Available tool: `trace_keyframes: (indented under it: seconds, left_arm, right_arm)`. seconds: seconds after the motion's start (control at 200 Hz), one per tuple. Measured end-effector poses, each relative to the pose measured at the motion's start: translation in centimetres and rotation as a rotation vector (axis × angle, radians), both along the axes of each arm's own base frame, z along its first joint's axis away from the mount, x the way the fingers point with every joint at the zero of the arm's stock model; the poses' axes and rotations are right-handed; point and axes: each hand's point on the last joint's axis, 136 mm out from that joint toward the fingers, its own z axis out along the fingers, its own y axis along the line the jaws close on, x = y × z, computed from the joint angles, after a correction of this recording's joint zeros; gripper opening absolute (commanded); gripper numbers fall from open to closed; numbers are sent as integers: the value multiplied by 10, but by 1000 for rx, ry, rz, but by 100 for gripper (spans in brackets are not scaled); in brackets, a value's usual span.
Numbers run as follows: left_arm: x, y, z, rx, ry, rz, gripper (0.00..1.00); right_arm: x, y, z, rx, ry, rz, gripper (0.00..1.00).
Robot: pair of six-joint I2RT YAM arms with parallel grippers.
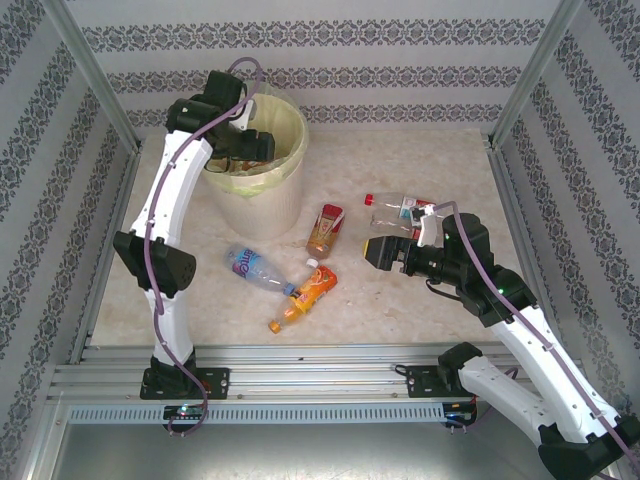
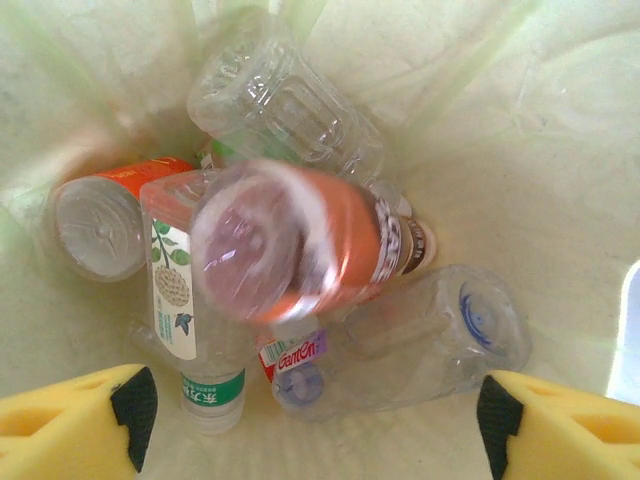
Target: Put the plastic bottles in the bin
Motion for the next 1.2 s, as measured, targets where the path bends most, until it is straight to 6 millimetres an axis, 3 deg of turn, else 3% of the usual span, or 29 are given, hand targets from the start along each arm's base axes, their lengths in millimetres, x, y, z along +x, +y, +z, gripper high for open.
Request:
trace_keyframes:
  seconds: [0.2, 0.41, 0.535, 0.649, 0.974, 1.204]
  left_arm:
    - [-14, -1, 28, -38, -70, -11, 100]
    - [-44, -5, 67, -119, -183, -45, 100]
    - [-68, -11, 74, -175, -216, -83, 100]
    - [-96, -25, 65, -228, -223, -130, 100]
    - [-182, -90, 30, -374, -232, -342, 100]
    - [-199, -102, -19, -394, -150, -351, 100]
  right_arm:
    - [-1, 1, 0, -1, 0, 6, 97]
    - [-1, 2, -3, -5, 6, 5, 97]
    - [-1, 3, -7, -15, 14, 4, 97]
    - [0, 4, -10, -23, 19, 3, 97]
    - [7, -2, -24, -69, 45, -39, 97]
    - [11, -9, -39, -129, 79, -80, 97]
